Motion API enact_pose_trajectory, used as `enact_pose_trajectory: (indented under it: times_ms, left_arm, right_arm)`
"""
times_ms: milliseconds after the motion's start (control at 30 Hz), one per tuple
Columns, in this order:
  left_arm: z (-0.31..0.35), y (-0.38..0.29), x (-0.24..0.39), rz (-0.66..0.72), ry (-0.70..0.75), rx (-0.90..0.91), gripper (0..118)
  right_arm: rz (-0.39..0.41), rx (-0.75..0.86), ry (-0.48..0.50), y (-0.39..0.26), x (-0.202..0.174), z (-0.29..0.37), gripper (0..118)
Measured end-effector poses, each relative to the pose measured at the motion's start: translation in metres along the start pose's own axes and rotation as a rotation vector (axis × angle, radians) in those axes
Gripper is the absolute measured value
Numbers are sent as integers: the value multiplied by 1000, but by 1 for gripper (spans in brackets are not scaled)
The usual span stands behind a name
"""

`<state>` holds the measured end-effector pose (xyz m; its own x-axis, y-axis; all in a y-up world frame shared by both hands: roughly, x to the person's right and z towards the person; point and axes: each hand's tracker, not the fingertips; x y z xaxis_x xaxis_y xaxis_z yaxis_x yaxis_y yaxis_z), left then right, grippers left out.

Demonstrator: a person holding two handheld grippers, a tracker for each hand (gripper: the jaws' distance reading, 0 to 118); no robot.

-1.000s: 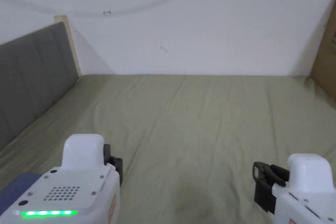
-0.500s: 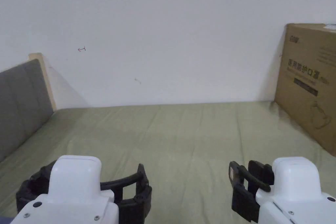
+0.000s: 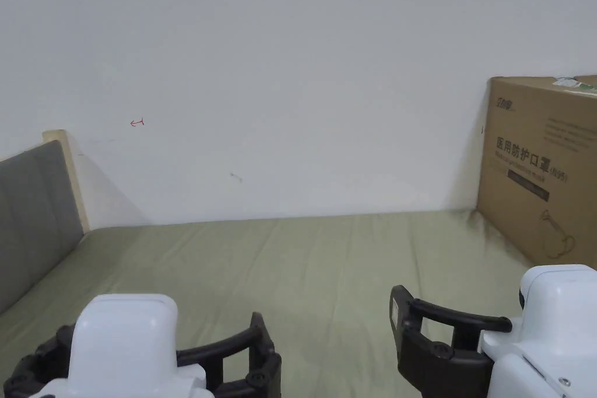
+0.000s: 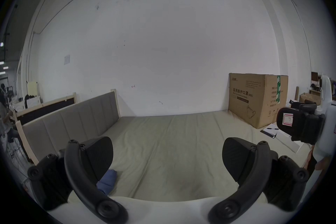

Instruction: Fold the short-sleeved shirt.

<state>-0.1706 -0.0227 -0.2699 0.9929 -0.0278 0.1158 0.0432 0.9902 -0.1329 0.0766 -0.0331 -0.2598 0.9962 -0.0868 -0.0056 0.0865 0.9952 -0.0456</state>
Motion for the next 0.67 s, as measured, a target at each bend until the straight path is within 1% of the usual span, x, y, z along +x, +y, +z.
enact_pose_trajectory:
  times_ms: [133, 167, 233, 333, 433, 533, 667]
  left_arm:
    - [5, -4, 3, 7, 41, 17, 117]
    - [5, -4, 0, 34, 60, 2, 117]
    - [5, -3, -4, 53, 50, -20, 117]
    - [1, -7, -10, 54, 23, -78, 117]
    - [0, -9, -9, 45, 48, -112, 117]
    - [0, -9, -9, 48, 43, -95, 117]
    - [-3, -3, -9, 42, 51, -57, 117]
  right_arm:
    - [23, -22, -19, -2, 0, -1, 118]
    - [22, -30, -18, -3, 0, -1, 118]
    - [13, -39, -17, -3, 1, -2, 118]
    - [-15, -42, -13, -3, 1, -2, 118]
    - [-6, -39, -10, -3, -3, -3, 118]
    - [21, -48, -6, -5, -6, -4, 118]
    - [28, -59, 7, -9, -8, -4, 118]
